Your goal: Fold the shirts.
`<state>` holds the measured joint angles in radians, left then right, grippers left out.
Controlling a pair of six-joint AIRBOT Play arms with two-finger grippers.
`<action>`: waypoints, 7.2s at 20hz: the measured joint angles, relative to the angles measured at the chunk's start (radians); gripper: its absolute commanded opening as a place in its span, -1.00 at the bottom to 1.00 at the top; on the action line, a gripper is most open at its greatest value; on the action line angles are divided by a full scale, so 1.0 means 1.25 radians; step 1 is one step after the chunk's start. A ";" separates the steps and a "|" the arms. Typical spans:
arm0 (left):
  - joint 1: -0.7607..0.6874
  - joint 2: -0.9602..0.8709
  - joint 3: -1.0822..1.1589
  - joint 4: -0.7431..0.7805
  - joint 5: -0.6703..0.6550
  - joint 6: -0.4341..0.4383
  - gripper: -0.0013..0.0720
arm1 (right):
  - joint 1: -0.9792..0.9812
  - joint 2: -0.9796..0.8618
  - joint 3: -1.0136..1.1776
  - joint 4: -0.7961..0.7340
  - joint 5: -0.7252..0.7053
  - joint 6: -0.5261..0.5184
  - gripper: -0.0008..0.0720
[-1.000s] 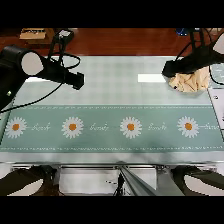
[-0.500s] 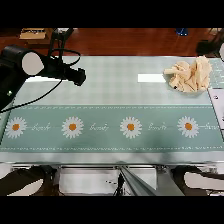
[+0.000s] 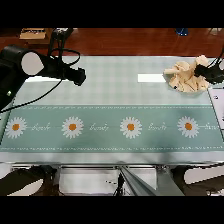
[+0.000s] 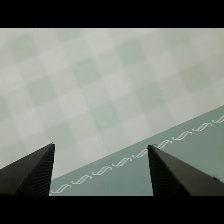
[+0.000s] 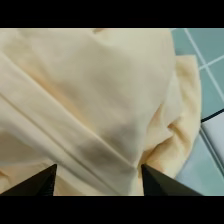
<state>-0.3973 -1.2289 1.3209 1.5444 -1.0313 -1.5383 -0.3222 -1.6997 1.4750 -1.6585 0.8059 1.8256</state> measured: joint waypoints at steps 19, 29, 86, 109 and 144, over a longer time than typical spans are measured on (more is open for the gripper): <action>0.000 0.026 0.306 0.000 -0.240 0.019 0.90 | 0.030 0.337 0.000 0.468 -0.110 -0.287 -0.91; 0.000 0.130 0.489 0.000 -0.524 -0.010 0.88 | 0.290 0.694 -0.008 0.632 0.093 -0.355 -0.91; 0.259 -0.265 -0.400 -0.734 -0.085 0.335 -0.92 | -0.038 0.445 -0.458 0.594 0.248 -0.416 0.36; 0.293 -0.190 -0.203 -0.748 -0.150 0.378 -0.92 | 0.299 0.171 -0.457 0.963 -0.006 -0.507 -0.91; 0.436 0.428 0.130 -0.303 -0.432 0.131 -0.92 | 0.043 0.706 0.017 0.353 0.786 -0.254 -0.91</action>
<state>0.1474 -0.6941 1.4834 1.1652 -1.5719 -1.3746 -0.2684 -0.8169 1.4963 -1.2167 1.7878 1.5082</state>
